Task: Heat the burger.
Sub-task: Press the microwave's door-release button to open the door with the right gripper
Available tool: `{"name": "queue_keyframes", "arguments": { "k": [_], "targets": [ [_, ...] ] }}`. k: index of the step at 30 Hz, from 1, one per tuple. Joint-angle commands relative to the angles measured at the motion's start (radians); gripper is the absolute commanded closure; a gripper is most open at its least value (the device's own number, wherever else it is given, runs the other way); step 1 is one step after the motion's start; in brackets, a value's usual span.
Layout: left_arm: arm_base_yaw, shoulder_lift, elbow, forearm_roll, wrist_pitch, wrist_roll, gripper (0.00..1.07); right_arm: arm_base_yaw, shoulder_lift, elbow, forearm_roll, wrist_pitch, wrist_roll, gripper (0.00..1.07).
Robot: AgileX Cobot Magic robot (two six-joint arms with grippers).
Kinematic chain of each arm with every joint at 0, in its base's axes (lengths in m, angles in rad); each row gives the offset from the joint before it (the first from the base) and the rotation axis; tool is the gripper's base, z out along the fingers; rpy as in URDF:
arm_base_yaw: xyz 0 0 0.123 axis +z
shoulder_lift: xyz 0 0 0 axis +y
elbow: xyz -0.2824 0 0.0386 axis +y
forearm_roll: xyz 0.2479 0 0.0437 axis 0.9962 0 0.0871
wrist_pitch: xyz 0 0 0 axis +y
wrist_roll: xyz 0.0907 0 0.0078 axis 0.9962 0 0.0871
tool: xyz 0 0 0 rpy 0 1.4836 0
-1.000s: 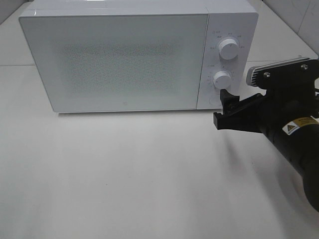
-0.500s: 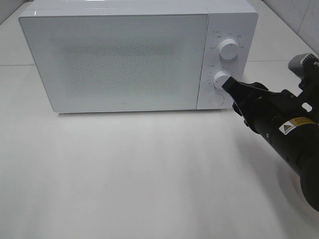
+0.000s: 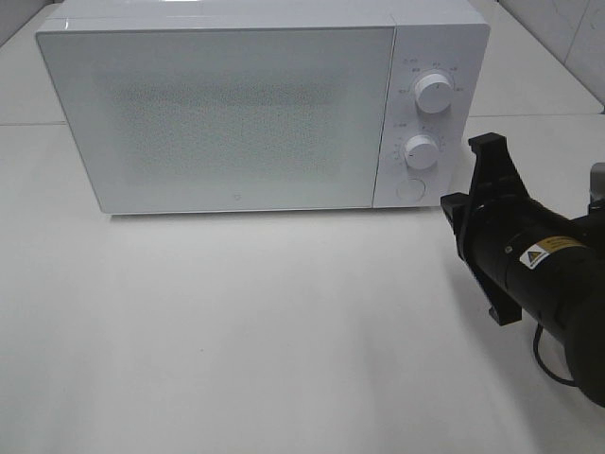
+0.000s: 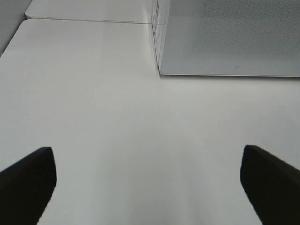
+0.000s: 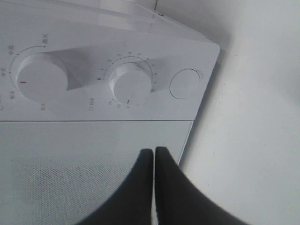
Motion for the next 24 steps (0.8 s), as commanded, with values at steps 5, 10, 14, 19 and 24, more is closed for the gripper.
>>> {"name": "queue_keyframes", "arguments": {
  "k": [5,10,14,19,24],
  "targets": [
    [-0.008,-0.015,0.001,-0.006,0.000,-0.001,0.06,-0.001,0.073,-0.008,-0.023,-0.009,0.139,1.07],
    [-0.008,-0.015,0.001,-0.006,0.000,-0.001,0.06,-0.001,0.105,-0.008,-0.045,-0.023,0.179,1.07],
    [-0.008,-0.015,0.001,-0.006,0.000,-0.001,0.06,-0.050,0.156,-0.017,-0.108,-0.027,0.244,1.07],
    [-0.008,-0.015,0.001,-0.006,0.000,-0.001,0.06,-0.116,0.194,-0.047,-0.225,-0.066,0.296,1.07],
    [-0.008,-0.015,0.001,-0.006,0.000,-0.001,0.06,-0.167,0.238,-0.082,-0.280,-0.067,0.324,1.07]
  ]
}}
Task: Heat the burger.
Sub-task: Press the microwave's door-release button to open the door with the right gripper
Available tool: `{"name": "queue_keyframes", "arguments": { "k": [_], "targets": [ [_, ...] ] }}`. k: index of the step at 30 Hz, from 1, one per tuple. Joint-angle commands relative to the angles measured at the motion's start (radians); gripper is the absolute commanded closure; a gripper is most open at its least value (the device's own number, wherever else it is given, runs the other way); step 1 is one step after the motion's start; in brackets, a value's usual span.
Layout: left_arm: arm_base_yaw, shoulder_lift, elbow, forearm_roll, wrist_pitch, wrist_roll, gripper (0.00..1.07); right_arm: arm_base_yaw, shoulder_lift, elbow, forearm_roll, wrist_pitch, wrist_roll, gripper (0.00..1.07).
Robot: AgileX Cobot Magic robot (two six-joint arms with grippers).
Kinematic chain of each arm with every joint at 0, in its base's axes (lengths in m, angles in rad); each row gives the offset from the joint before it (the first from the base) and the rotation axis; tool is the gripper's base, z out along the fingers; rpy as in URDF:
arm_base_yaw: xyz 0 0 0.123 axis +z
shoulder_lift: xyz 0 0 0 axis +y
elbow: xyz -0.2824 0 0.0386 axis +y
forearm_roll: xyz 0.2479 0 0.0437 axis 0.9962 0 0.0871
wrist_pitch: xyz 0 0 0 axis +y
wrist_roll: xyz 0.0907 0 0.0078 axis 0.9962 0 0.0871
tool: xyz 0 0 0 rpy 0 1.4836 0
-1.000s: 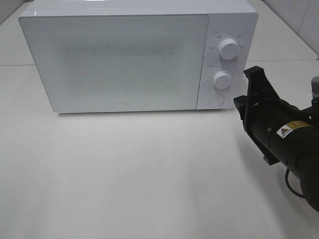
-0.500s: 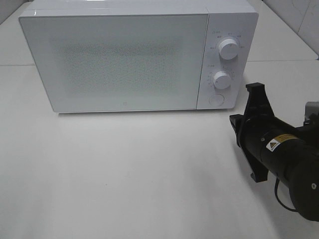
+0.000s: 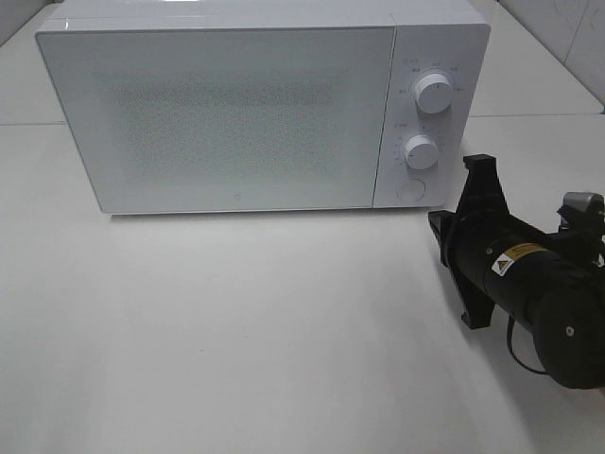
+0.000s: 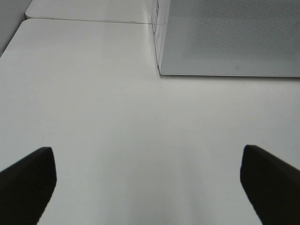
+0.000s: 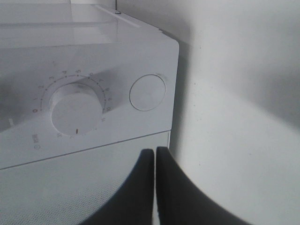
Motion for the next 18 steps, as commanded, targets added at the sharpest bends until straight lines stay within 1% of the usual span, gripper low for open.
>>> {"name": "queue_keyframes", "arguments": {
  "k": [1,5,8,10,12,13,16,18],
  "targets": [
    [-0.008,-0.015,0.001,-0.006,0.000,-0.001,0.06,-0.043,0.031,-0.034,-0.061,-0.008,0.018,1.07],
    [-0.008,-0.015,0.001,-0.006,0.000,-0.001,0.06,-0.081,0.059,-0.078,-0.087,-0.001,0.018,1.07],
    [-0.008,-0.015,0.001,-0.006,0.000,-0.001,0.06,-0.087,0.067,-0.090,-0.099,0.000,0.018,1.07],
    [-0.008,-0.015,0.001,-0.006,0.000,-0.001,0.06,-0.107,0.098,-0.134,-0.134,0.016,0.018,1.07],
    [-0.008,-0.015,0.001,-0.006,0.000,-0.001,0.06,-0.110,0.106,-0.145,-0.135,0.017,0.018,1.07],
    [-0.008,-0.015,0.001,-0.006,0.000,-0.001,0.06,-0.116,0.119,-0.167,-0.139,0.019,0.019,1.07],
    [-0.008,-0.015,0.001,-0.006,0.000,-0.001,0.06,-0.116,0.127,-0.177,-0.138,0.019,0.018,1.07],
    [-0.008,-0.015,0.001,-0.006,0.000,-0.001,0.06,-0.138,0.160,-0.212,-0.157,0.030,0.018,1.07]
  ]
}}
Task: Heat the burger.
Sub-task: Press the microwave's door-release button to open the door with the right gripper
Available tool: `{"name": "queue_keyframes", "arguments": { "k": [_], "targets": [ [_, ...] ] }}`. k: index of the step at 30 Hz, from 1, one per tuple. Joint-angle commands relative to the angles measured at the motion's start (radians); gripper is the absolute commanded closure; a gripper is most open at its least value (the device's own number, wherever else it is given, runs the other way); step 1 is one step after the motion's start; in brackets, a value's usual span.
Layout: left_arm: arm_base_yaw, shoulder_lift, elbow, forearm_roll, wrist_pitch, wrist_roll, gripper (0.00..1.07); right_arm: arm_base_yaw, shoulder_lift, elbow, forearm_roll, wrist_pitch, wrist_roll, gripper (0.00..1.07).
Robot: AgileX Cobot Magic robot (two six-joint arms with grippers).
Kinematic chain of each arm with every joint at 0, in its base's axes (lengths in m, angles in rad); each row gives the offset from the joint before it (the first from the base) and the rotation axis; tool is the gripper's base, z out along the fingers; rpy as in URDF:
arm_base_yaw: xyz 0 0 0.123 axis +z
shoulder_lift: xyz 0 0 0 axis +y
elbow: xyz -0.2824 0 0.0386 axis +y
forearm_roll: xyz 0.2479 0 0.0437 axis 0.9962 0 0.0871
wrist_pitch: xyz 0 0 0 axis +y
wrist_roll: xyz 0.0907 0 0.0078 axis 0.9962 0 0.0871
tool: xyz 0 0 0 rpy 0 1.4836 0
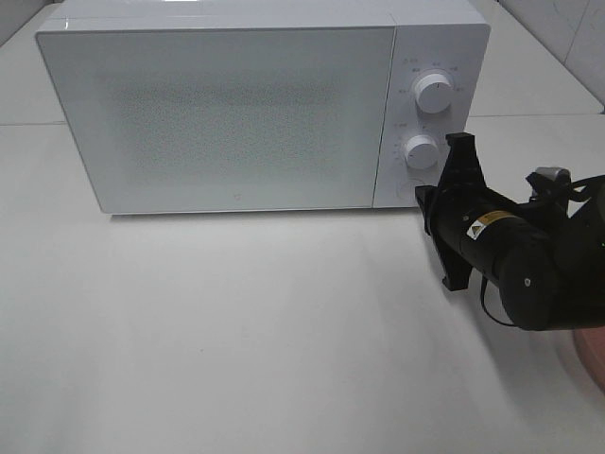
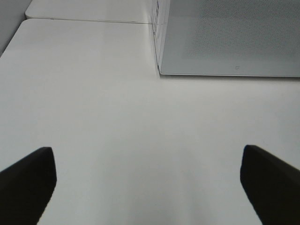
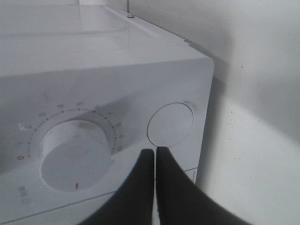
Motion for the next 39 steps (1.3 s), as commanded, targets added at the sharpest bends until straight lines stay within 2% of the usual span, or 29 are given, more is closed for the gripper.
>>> {"name": "queue_keyframes", "arguments": {
  "k": [1,10,22,32,39],
  "targets": [
    [-0.008,-0.015,0.001,-0.006,0.000,-0.001,0.06,-0.018,0.020,-0.027,-0.024,0.015,0.004,1.07],
    [-0.008,-0.015,0.001,-0.006,0.000,-0.001,0.06,-0.043,0.093,-0.119,-0.057,0.057,0.008,1.07],
    [-0.008,-0.015,0.001,-0.006,0.000,-0.001,0.06,-0.055,0.146,-0.182,-0.044,0.047,0.015,1.07],
    [-0.008,-0.015,0.001,-0.006,0.000,-0.001,0.06,-0.055,0.145,-0.190,0.032,-0.169,-0.004,1.07],
    [-0.008,-0.015,0.001,-0.006,0.000,-0.001,0.06,-0.055,0.145,-0.253,0.044,-0.183,-0.026,1.07]
  ]
}}
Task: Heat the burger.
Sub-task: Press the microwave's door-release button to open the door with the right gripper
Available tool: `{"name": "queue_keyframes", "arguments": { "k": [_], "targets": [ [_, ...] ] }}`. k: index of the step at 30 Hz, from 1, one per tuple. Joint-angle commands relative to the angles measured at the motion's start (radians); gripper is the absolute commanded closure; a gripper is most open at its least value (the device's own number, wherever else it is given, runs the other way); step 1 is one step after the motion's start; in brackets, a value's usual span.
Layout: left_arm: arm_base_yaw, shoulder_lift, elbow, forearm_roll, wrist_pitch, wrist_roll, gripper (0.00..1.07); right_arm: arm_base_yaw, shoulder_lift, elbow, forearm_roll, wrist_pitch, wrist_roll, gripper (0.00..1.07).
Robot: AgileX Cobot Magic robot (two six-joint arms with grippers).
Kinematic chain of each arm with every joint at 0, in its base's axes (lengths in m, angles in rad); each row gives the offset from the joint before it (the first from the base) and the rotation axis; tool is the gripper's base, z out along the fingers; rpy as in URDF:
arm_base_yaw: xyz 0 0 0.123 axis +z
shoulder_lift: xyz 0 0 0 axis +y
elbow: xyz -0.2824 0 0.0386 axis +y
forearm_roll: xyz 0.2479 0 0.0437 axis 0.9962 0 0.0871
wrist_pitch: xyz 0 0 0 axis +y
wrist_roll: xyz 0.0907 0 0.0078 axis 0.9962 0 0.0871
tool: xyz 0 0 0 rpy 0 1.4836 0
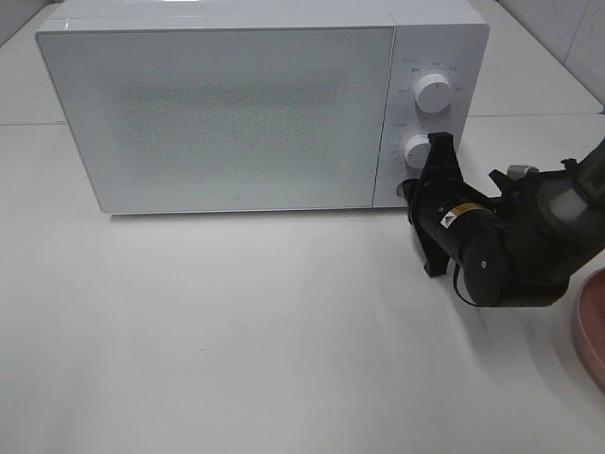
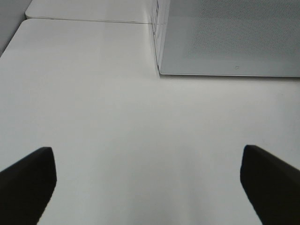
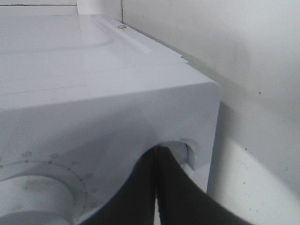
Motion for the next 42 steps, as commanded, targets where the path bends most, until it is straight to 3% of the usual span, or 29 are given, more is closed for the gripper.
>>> {"name": "queue_keyframes", "arguments": {
  "k": [1,12,25,35,42],
  "targets": [
    [-0.008,-0.015,0.001,-0.006,0.000,-0.001,0.06,-0.018,-0.013,-0.079,0.038,-0.167,-0.023,1.07],
    [-0.008,-0.015,0.001,-0.006,0.000,-0.001,0.06,-0.018,-0.013,-0.190,0.124,-0.166,-0.091,1.07],
    [-0.008,-0.015,0.001,-0.006,0.000,-0.001,0.06,-0.018,-0.013,-0.189,0.121,-0.138,-0.094,1.07],
    [-0.008,-0.015,0.001,-0.006,0.000,-0.001,0.06,0.020,-0.041,-0.106,0.112,-0.083,-0.089,1.07],
    [-0.008,-0.015,0.001,-0.006,0.000,-0.001,0.06,0.044,-0.060,-0.022,0.039,0.027,-0.041,1.07]
  ]
}}
